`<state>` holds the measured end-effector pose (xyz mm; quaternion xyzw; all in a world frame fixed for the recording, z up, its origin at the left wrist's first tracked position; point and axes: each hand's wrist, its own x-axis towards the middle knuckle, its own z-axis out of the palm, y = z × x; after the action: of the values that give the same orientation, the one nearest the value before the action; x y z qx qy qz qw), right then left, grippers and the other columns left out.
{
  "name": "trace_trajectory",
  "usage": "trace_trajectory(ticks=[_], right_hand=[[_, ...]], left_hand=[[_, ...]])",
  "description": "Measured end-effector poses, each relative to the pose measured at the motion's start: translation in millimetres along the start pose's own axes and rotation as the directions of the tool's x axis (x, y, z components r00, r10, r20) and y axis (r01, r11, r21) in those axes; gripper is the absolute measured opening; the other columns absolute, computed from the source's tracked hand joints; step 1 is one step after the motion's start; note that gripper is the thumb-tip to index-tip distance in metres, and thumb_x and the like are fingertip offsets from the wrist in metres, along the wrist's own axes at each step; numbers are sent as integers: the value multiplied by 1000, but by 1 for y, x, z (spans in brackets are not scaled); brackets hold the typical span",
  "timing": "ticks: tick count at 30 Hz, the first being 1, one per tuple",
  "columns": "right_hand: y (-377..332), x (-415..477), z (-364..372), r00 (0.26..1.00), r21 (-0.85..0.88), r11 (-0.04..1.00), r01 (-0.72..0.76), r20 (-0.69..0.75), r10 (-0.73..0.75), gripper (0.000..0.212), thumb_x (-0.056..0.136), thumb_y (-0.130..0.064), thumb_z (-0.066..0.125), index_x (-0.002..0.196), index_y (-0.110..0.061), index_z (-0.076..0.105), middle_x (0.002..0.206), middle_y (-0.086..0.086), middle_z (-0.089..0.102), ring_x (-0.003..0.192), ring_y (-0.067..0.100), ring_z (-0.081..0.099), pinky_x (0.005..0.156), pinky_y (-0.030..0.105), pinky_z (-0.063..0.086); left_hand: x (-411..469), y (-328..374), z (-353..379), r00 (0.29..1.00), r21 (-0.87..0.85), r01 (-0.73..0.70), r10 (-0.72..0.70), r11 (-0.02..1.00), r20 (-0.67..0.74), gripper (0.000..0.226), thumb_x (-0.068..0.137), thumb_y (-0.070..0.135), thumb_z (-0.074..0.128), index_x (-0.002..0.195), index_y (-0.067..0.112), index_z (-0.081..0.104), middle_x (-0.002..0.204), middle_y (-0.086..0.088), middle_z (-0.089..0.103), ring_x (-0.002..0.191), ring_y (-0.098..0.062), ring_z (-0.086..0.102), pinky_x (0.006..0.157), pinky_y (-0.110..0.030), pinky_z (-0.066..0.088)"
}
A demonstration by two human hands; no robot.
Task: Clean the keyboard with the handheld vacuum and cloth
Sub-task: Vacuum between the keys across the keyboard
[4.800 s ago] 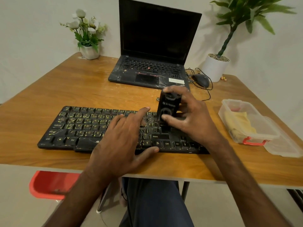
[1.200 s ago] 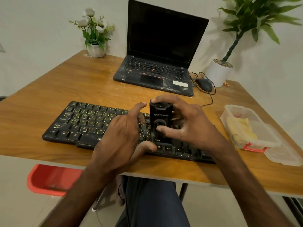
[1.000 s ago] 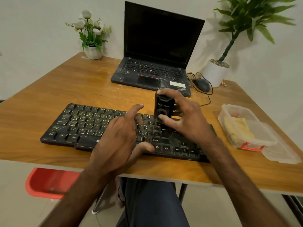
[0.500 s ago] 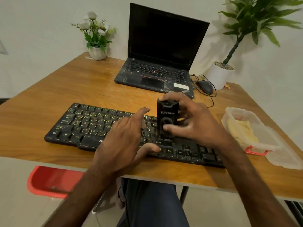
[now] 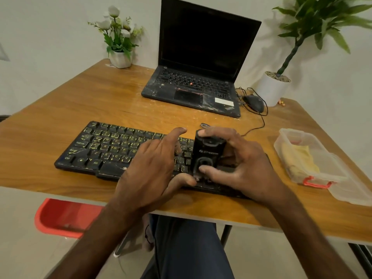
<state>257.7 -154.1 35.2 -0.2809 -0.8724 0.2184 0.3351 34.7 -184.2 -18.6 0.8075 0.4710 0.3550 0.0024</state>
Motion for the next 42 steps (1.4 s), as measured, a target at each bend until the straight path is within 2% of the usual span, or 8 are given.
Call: trace_trajectory(ticks=[4, 11, 17, 21, 27, 34, 37, 42], right_hand=[[19, 15, -1, 982, -154, 983, -101, -172, 73, 66, 83, -16, 79, 139, -27, 46, 130, -4, 58, 108, 7, 64, 75, 28, 61], [-2, 7, 6, 1000, -24, 999, 30, -8, -30, 63, 82, -12, 80, 135, -24, 50, 126, -12, 58, 110, 10, 64, 79, 23, 59], [27, 11, -3, 965, -98, 984, -146, -235, 119, 67, 81, -13, 81, 138, -25, 47, 126, -4, 59, 106, 6, 65, 71, 28, 62], [18, 10, -2, 990, 5, 997, -76, -118, 76, 64, 80, -9, 81, 134, -25, 49, 129, -8, 58, 108, 8, 65, 75, 24, 60], [38, 43, -1, 984, -119, 988, -104, -156, 85, 67, 82, -14, 80, 139, -28, 46, 130, -2, 59, 114, 9, 62, 83, 31, 60], [34, 55, 6, 996, -52, 996, -72, -55, 69, 68, 81, -13, 81, 139, -25, 47, 130, -2, 59, 107, 11, 66, 80, 28, 61], [37, 63, 6, 995, -184, 980, -77, -72, 65, 68, 83, -15, 78, 141, -30, 44, 132, 2, 58, 106, 14, 66, 79, 31, 61], [26, 60, 2, 997, -105, 994, -41, 67, 48, 67, 81, -12, 80, 138, -26, 48, 131, -4, 59, 105, 12, 66, 79, 31, 61]], left_hand=[[-1, 2, -1, 1000, 23, -9, 9, 1000, 16, 91, 93, 79, 9, 151, 9, 22, 117, -6, 58, 99, -17, 57, 100, -44, 43], [-1, 2, -3, 1000, 41, -3, 2, 999, 27, 93, 95, 76, 7, 150, 3, 25, 126, -11, 55, 103, -18, 57, 103, -39, 37], [-2, 3, -3, 1000, 28, -6, 6, 1000, 1, 88, 96, 76, 12, 151, 9, 22, 120, -5, 55, 96, -11, 52, 98, -42, 43], [-1, 1, -2, 1000, 5, 1, -1, 1000, -21, 87, 95, 78, 15, 151, 12, 21, 116, -4, 58, 95, -8, 50, 98, -38, 41], [-1, 2, -2, 1000, -89, 6, -9, 996, -30, 85, 93, 80, 19, 151, 18, 19, 116, -2, 55, 97, 1, 40, 97, -37, 40], [-1, 3, -4, 998, -167, 7, -18, 986, -63, 82, 93, 79, 20, 149, 20, 21, 112, 2, 53, 93, 0, 43, 90, -32, 39], [0, 1, -3, 998, -176, 2, -14, 984, -66, 81, 92, 80, 25, 148, 22, 21, 111, 1, 55, 92, -2, 44, 89, -35, 43], [2, -2, 0, 998, -94, -8, 2, 996, -64, 82, 93, 78, 22, 149, 18, 21, 109, -2, 57, 89, -2, 42, 89, -34, 42]])
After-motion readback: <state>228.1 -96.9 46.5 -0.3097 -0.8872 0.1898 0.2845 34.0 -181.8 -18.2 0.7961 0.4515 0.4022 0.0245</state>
